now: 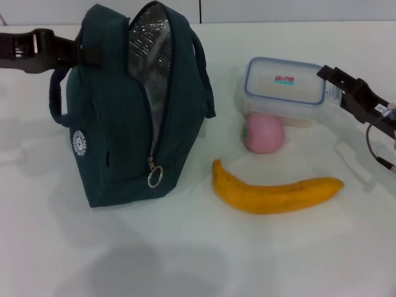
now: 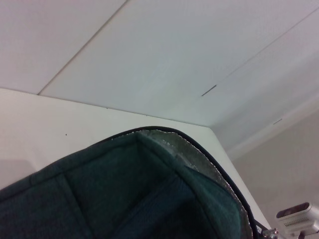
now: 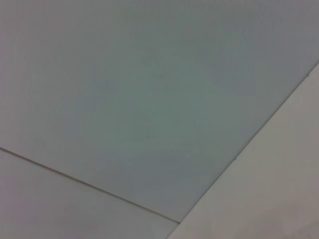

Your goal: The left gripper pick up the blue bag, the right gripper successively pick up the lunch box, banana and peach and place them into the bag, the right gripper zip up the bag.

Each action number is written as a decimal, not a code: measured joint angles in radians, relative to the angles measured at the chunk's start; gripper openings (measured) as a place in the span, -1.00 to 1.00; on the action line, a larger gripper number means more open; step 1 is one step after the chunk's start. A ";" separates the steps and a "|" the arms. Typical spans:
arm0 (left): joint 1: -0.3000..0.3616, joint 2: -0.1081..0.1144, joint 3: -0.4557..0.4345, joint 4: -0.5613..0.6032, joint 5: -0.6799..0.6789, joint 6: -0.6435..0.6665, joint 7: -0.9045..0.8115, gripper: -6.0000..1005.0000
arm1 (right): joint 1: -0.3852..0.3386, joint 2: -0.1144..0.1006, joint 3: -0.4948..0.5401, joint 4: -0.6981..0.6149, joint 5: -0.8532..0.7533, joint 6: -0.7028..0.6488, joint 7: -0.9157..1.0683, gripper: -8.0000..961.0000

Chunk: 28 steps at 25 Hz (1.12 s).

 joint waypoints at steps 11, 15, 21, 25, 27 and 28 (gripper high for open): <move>0.000 -0.003 0.000 -0.001 0.004 -0.003 0.005 -0.91 | 0.005 0.000 -0.015 -0.003 -0.005 -0.021 0.015 0.15; 0.004 -0.004 0.000 -0.001 0.005 -0.003 0.011 -0.91 | -0.002 0.000 -0.036 -0.010 -0.009 -0.026 0.015 0.13; 0.007 -0.004 0.000 -0.002 0.005 -0.002 0.022 -0.91 | -0.026 0.000 -0.053 -0.041 -0.011 -0.051 0.002 0.01; 0.008 -0.005 0.000 -0.003 0.005 0.000 0.029 -0.91 | -0.026 0.000 -0.054 -0.045 -0.011 -0.051 0.004 -0.32; 0.008 -0.005 0.000 -0.003 0.005 0.001 0.030 -0.91 | -0.026 0.000 -0.054 -0.045 -0.011 -0.051 0.004 -0.43; 0.009 -0.005 0.000 -0.003 0.005 0.001 0.031 -0.91 | -0.026 0.000 -0.053 -0.045 -0.011 -0.052 0.005 -0.47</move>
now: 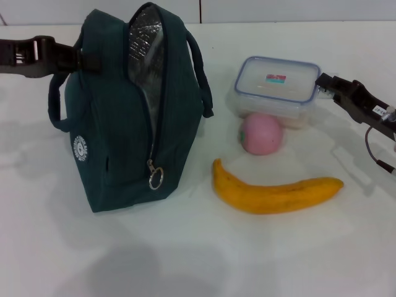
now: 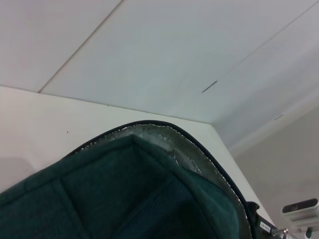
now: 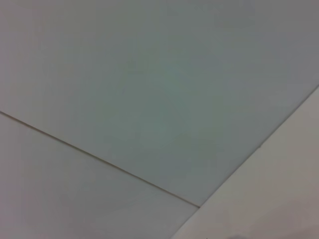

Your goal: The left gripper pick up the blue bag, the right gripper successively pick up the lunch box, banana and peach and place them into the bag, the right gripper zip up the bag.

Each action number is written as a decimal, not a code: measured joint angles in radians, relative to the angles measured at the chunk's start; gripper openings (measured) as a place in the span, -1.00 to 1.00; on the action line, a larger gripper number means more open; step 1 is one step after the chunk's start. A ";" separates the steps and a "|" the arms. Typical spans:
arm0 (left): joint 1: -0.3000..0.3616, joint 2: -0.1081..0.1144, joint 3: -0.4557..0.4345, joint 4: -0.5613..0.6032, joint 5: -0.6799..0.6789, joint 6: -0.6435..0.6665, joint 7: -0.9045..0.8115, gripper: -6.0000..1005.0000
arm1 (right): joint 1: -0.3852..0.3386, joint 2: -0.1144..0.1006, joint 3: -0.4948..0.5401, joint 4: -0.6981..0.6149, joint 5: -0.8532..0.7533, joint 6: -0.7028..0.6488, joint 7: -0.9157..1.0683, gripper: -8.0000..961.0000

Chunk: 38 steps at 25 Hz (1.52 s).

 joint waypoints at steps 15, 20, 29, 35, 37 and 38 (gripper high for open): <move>-0.005 -0.003 0.000 0.000 0.003 0.002 0.003 -0.91 | -0.026 0.000 0.008 0.000 0.009 -0.084 -0.002 -0.73; -0.007 -0.003 0.000 0.000 0.003 0.002 0.003 -0.91 | -0.032 0.000 0.011 -0.003 0.014 -0.109 -0.002 -0.76; -0.008 -0.007 0.000 0.000 0.003 -0.002 0.003 -0.91 | -0.060 0.000 0.012 -0.008 0.092 -0.186 -0.003 -0.78; -0.008 -0.011 0.000 0.000 0.003 -0.002 0.003 -0.91 | -0.078 0.000 0.012 -0.017 0.153 -0.242 -0.004 -0.78; -0.010 -0.012 0.000 0.000 0.003 -0.003 0.003 -0.91 | -0.083 -0.001 0.012 -0.017 0.170 -0.261 -0.001 -0.78; -0.011 -0.012 0.000 0.000 0.002 -0.004 0.003 -0.91 | -0.086 -0.002 0.012 -0.017 0.182 -0.274 0.001 -0.78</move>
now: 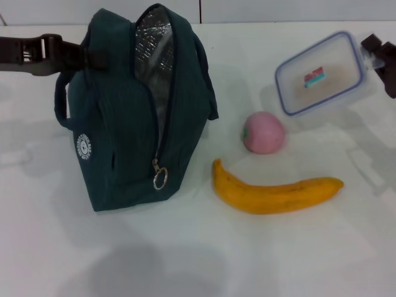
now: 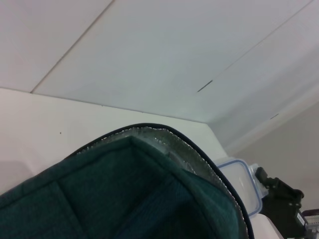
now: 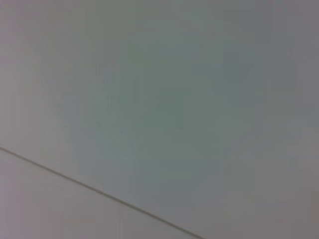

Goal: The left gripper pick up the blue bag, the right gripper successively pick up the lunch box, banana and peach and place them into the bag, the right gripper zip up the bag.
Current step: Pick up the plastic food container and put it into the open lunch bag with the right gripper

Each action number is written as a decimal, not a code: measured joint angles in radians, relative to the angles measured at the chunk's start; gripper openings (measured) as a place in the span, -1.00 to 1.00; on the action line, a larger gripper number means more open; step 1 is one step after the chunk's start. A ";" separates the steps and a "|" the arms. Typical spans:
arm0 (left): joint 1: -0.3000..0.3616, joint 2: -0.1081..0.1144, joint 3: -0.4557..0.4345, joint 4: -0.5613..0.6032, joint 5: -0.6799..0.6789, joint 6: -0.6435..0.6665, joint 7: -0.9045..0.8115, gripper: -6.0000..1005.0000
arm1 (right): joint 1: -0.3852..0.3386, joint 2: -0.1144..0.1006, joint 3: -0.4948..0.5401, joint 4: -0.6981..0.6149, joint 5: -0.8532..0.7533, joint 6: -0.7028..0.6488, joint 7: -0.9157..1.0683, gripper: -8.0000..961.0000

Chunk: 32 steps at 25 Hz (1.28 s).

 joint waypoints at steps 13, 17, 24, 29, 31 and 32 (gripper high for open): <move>-0.013 -0.013 0.000 0.000 -0.005 -0.004 -0.004 -0.91 | -0.020 -0.003 0.012 -0.001 0.065 -0.088 0.052 -0.78; -0.024 -0.013 0.000 -0.022 -0.006 -0.004 -0.007 -0.91 | -0.012 -0.003 0.012 -0.003 0.106 -0.146 0.094 -0.78; -0.040 -0.012 0.000 -0.038 -0.007 -0.004 -0.008 -0.91 | 0.030 0.002 0.012 -0.050 0.132 -0.197 0.162 -0.78; -0.049 -0.011 -0.004 -0.038 -0.008 -0.003 -0.004 -0.91 | 0.115 0.002 0.006 -0.050 0.148 -0.235 0.198 -0.78; -0.052 -0.013 -0.004 -0.038 -0.008 -0.003 -0.003 -0.91 | 0.151 0.002 0.005 -0.051 0.148 -0.239 0.207 -0.78; -0.055 -0.013 -0.004 -0.038 -0.008 -0.003 -0.002 -0.91 | 0.174 0.002 0.005 -0.050 0.148 -0.242 0.212 -0.78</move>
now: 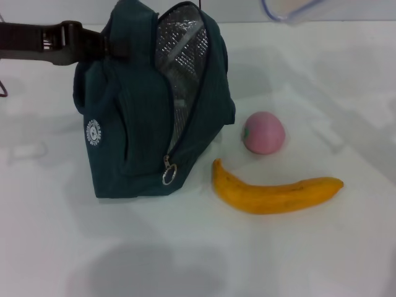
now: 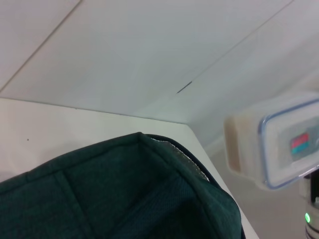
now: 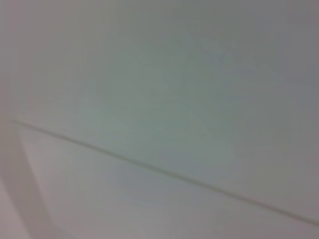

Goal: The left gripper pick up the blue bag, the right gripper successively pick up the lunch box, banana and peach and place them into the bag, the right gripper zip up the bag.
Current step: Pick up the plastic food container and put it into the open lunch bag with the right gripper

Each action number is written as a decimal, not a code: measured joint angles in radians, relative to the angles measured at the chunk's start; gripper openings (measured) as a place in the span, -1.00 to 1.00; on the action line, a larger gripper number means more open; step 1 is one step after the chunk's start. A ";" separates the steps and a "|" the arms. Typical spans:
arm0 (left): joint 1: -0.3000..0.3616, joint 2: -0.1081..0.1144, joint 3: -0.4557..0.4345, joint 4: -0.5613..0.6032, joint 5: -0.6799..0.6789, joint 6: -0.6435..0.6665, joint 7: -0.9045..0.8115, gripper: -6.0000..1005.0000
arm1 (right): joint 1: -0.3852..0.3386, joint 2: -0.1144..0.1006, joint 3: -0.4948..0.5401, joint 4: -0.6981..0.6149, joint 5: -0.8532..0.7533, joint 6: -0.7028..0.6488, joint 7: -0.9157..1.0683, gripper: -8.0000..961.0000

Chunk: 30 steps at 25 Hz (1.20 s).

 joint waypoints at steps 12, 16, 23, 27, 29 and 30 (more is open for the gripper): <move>-0.012 -0.016 0.003 0.000 -0.009 0.000 0.002 -0.91 | 0.169 0.000 -0.070 0.026 -0.003 0.015 0.012 -0.79; -0.018 -0.027 0.003 0.000 -0.023 0.000 0.002 -0.91 | 0.189 0.000 -0.099 0.044 -0.005 0.023 0.008 -0.78; -0.022 -0.036 0.004 -0.011 -0.027 0.000 0.015 -0.91 | 0.171 0.000 -0.203 0.042 -0.007 0.099 -0.022 -0.78; -0.019 -0.031 0.004 -0.042 -0.041 -0.001 0.023 -0.91 | 0.154 0.000 -0.241 0.037 -0.008 0.121 -0.027 -0.78; -0.018 -0.030 0.004 -0.047 -0.042 -0.001 0.025 -0.91 | 0.142 0.000 -0.308 0.013 -0.003 0.153 -0.028 -0.78; -0.017 -0.030 0.003 -0.048 -0.042 -0.002 0.026 -0.91 | 0.139 0.000 -0.327 0.004 -0.002 0.165 -0.029 -0.78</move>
